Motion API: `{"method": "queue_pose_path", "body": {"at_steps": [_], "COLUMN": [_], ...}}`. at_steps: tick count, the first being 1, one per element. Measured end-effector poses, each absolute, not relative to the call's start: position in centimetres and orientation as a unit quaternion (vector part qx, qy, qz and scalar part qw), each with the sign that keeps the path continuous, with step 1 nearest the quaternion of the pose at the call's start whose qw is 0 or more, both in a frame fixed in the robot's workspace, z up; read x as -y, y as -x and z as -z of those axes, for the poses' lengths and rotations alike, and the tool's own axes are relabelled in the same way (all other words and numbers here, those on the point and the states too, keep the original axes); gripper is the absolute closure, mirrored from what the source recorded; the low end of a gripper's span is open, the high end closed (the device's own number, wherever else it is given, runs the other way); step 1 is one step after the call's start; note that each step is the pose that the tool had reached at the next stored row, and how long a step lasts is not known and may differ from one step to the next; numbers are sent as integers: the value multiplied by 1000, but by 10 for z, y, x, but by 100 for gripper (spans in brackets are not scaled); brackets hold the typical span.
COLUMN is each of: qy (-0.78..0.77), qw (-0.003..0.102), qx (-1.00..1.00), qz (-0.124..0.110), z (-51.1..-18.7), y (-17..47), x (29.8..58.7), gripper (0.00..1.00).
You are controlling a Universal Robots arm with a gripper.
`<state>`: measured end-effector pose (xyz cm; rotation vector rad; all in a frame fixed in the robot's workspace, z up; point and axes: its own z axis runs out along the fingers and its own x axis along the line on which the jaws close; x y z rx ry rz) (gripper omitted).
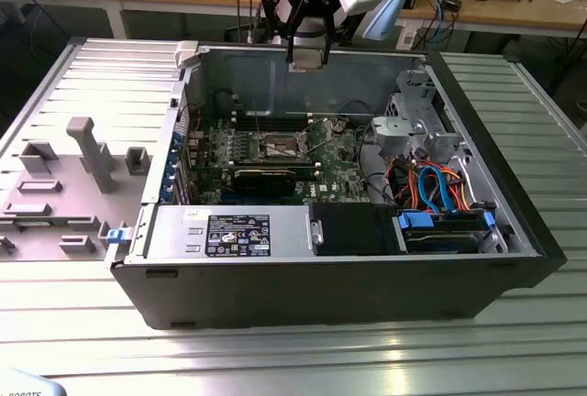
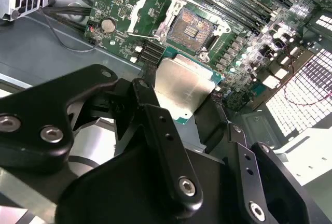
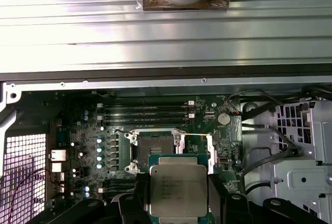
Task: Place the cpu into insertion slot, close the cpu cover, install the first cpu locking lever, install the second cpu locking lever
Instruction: 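Place the cpu into insertion slot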
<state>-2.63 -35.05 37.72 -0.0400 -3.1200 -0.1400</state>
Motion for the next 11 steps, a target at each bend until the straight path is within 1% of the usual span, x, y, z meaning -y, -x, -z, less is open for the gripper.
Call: {"method": "queue_pose_path", "body": {"at_steps": [11], "qy": [38], "qw": [8], "qx": [998], "qz": [45], "z": [-374], "y": [28], "x": [350], "gripper": [46]}}
